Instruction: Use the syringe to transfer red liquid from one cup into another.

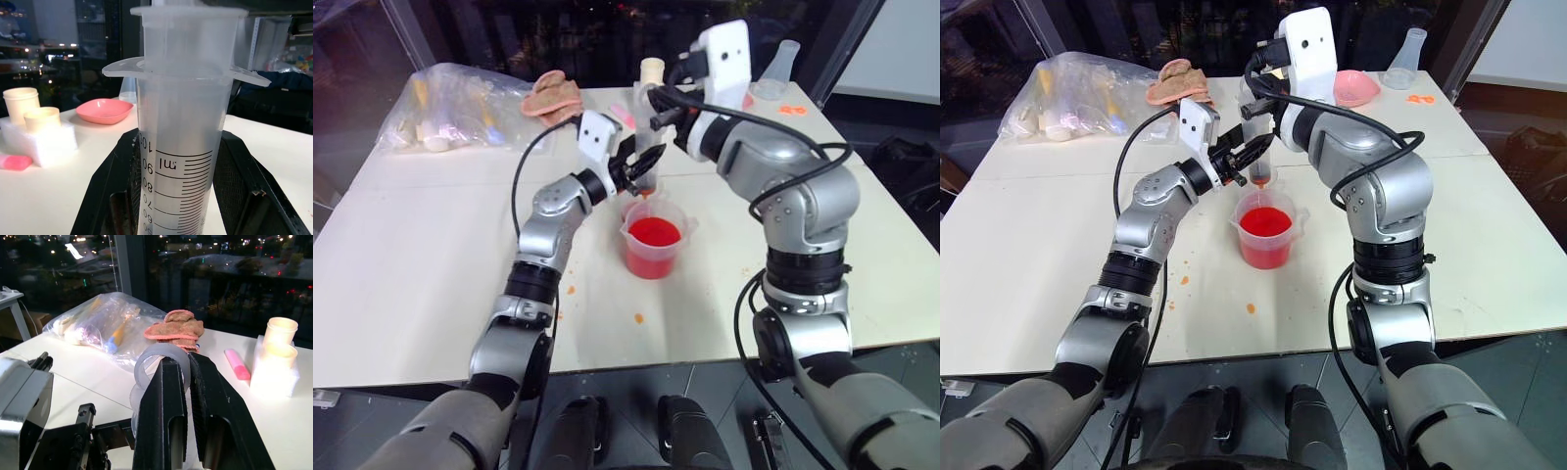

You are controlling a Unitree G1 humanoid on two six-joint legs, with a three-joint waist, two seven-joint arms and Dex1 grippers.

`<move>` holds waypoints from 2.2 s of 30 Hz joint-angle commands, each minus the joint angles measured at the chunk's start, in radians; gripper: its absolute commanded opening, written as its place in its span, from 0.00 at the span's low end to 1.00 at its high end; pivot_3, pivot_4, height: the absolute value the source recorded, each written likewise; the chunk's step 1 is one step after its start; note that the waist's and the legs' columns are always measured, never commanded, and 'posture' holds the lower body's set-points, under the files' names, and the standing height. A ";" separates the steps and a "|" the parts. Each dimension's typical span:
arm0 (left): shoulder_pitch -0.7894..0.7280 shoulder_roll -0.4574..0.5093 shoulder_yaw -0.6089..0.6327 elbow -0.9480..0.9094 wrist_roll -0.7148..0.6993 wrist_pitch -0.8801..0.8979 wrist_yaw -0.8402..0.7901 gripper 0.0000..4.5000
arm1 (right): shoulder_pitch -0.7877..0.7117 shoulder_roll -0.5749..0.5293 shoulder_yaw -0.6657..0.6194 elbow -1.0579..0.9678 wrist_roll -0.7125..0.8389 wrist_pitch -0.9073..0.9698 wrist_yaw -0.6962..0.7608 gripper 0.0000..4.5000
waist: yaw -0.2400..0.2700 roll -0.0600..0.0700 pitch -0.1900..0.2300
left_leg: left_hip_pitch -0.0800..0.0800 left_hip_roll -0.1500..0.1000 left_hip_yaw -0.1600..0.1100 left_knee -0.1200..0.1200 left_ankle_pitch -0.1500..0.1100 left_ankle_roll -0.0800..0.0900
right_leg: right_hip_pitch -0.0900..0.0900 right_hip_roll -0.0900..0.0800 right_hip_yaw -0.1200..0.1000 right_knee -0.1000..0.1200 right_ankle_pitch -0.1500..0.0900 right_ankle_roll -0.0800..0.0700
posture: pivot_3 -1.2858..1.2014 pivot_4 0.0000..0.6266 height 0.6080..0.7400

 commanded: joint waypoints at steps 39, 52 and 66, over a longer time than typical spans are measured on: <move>-0.071 0.027 0.057 -0.177 -0.092 0.093 0.043 0.33 | 0.007 -0.131 -0.134 -0.109 0.094 0.204 0.132 0.68 | 0.002 0.001 0.000 | 0.000 0.000 0.000 0.000 0.000 0.000 | 0.000 -0.001 0.000 0.000 0.000 0.000 | 0.52 0.24 1.00; -0.199 0.091 0.164 -0.198 -0.251 0.381 0.119 0.33 | 0.127 -0.315 -0.406 -0.334 0.356 0.438 0.222 0.68 | 0.002 0.000 0.001 | 0.000 0.000 0.000 0.000 0.000 0.000 | 0.001 -0.002 0.001 -0.001 0.000 0.000 | 0.52 0.24 1.00; -0.502 0.314 0.151 0.123 -0.156 1.227 0.575 0.33 | 0.264 -0.385 -0.374 -0.346 0.374 0.399 0.203 0.68 | 0.001 0.000 0.001 | 0.001 0.000 0.000 0.001 0.000 0.000 | 0.001 0.001 0.000 0.002 0.000 0.000 | 0.52 0.24 1.00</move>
